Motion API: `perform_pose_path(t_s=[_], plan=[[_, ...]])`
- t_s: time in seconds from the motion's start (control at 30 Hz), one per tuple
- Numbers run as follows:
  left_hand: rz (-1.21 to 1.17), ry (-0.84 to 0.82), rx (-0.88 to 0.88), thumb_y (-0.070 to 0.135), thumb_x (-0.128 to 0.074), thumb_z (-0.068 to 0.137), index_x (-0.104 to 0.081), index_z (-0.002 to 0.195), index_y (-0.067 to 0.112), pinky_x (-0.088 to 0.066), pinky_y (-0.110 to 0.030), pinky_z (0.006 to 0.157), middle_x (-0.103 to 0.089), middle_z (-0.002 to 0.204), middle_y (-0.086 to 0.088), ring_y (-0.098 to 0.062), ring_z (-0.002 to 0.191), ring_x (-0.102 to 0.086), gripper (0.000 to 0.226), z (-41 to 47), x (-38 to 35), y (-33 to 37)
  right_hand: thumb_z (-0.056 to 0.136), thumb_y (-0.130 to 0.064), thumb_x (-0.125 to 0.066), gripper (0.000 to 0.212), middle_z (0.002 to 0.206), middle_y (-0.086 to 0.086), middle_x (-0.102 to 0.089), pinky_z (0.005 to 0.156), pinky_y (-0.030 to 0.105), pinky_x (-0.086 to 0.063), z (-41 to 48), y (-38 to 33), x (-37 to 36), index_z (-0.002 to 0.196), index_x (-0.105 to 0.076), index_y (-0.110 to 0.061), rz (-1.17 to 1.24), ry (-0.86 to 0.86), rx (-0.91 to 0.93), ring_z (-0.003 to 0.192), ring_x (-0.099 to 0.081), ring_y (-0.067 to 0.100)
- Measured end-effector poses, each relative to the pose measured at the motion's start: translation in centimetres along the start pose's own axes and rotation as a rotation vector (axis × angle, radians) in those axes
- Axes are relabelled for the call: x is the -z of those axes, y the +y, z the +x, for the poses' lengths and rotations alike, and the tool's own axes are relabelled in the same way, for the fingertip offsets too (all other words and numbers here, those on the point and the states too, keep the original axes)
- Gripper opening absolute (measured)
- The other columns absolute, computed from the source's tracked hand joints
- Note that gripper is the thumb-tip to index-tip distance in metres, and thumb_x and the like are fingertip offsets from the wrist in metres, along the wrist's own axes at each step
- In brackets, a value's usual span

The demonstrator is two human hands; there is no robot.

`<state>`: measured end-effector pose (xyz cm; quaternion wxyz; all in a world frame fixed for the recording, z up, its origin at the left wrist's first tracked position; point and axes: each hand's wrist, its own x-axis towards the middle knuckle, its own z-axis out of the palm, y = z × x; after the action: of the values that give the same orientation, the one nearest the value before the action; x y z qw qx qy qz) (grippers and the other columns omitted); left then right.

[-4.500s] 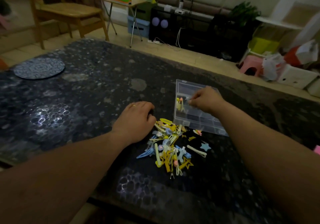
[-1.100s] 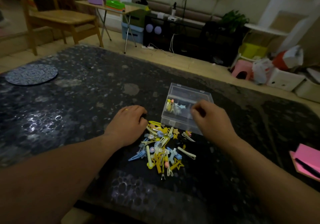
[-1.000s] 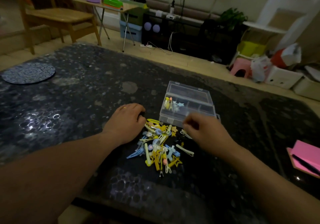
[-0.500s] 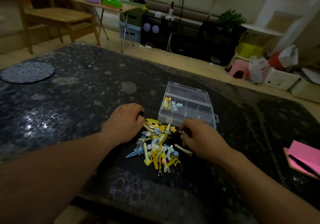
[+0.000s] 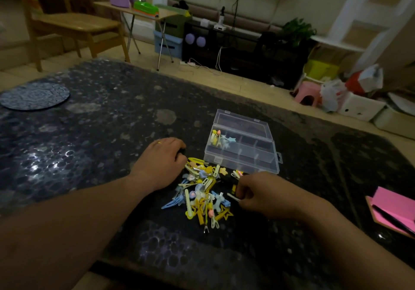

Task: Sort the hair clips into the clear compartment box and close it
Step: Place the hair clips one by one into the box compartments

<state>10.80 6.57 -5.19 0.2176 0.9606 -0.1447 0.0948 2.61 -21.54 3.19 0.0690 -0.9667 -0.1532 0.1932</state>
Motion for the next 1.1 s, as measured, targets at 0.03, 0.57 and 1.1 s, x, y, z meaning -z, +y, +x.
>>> perform_pose_path(t_s=[0.03,0.57,1.1], plan=[[-0.002,0.0,0.0,0.031,-0.044,0.098,-0.062,0.131,0.021,-0.036,-0.035,0.112,-0.063,0.133,0.004,-0.015,0.123,-0.055,0.039,0.0,0.0,0.0,0.1,-0.032,-0.069,0.006,0.098,-0.01,-0.068,0.082,0.028,-0.059,-0.2,0.1,0.6,0.106,-0.07,-0.032,0.056,0.008,0.0,0.088,-0.066,0.005],[-0.008,-0.007,0.0,0.039,-0.038,0.093,-0.061,0.128,0.026,-0.035,-0.035,0.115,-0.062,0.129,0.008,-0.014,0.121,-0.053,0.043,0.0,-0.5,-0.7,0.099,-0.019,-0.068,0.016,0.09,0.009,-0.075,0.069,0.034,-0.056,14.8,2.6,5.0,0.087,-0.077,-0.014,0.217,0.321,-0.337,0.082,-0.069,0.024],[-0.011,-0.016,-0.013,0.044,-0.029,0.089,-0.062,0.127,0.025,-0.036,-0.039,0.115,-0.063,0.13,0.006,-0.014,0.122,-0.054,0.054,0.1,-0.3,-0.4,0.106,-0.043,-0.058,0.019,0.088,-0.008,-0.064,0.083,0.047,-0.058,10.3,1.7,0.2,0.094,-0.066,-0.03,0.22,0.599,-0.152,0.083,-0.061,0.01]])
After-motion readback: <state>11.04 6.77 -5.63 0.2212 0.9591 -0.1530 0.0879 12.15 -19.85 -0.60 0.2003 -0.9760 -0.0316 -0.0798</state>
